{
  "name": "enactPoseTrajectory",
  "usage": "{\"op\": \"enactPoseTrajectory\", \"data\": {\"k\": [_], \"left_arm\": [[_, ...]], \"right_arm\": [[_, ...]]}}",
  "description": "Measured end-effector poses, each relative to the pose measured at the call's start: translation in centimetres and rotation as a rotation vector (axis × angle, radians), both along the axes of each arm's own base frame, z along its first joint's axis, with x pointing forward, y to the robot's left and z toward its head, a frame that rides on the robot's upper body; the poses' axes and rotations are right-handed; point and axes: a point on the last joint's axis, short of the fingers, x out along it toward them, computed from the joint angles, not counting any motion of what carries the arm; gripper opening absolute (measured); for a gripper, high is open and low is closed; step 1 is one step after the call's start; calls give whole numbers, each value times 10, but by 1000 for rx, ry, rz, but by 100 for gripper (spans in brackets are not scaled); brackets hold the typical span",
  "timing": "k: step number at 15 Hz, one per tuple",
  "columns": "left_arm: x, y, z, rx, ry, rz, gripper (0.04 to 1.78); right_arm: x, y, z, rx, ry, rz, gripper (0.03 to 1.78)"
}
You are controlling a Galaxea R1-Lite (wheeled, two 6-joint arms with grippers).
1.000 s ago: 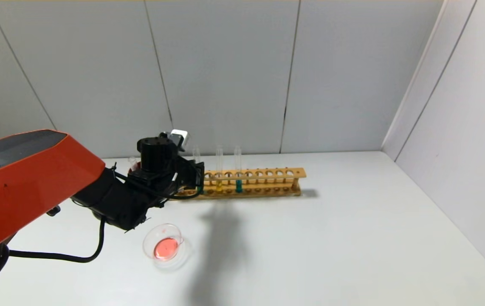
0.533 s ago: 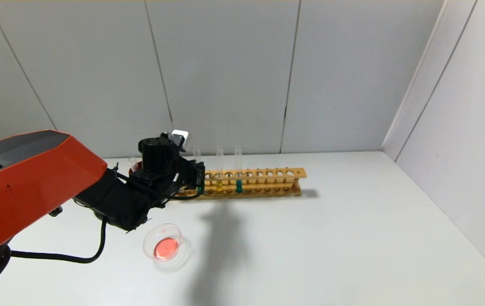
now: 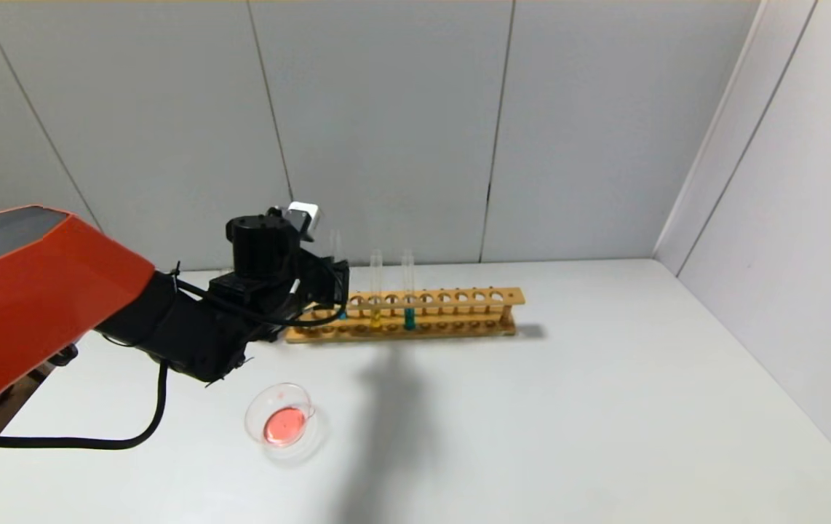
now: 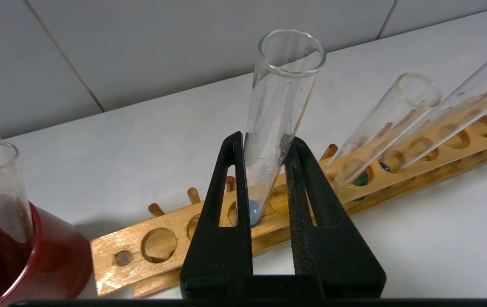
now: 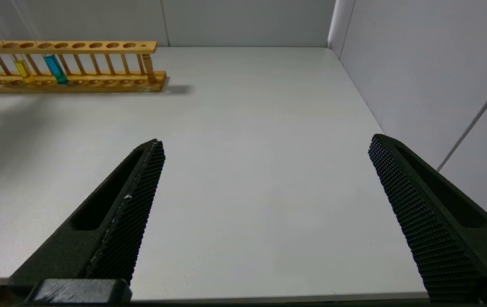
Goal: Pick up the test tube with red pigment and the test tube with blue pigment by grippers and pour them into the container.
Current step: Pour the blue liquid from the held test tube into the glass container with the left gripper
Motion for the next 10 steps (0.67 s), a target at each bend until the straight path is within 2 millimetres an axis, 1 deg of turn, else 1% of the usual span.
{"op": "enactPoseTrajectory", "data": {"k": [10], "left_arm": [[-24, 10, 56, -19, -61, 1, 30]], "right_arm": [[0, 0, 0, 0, 0, 0, 175]]}}
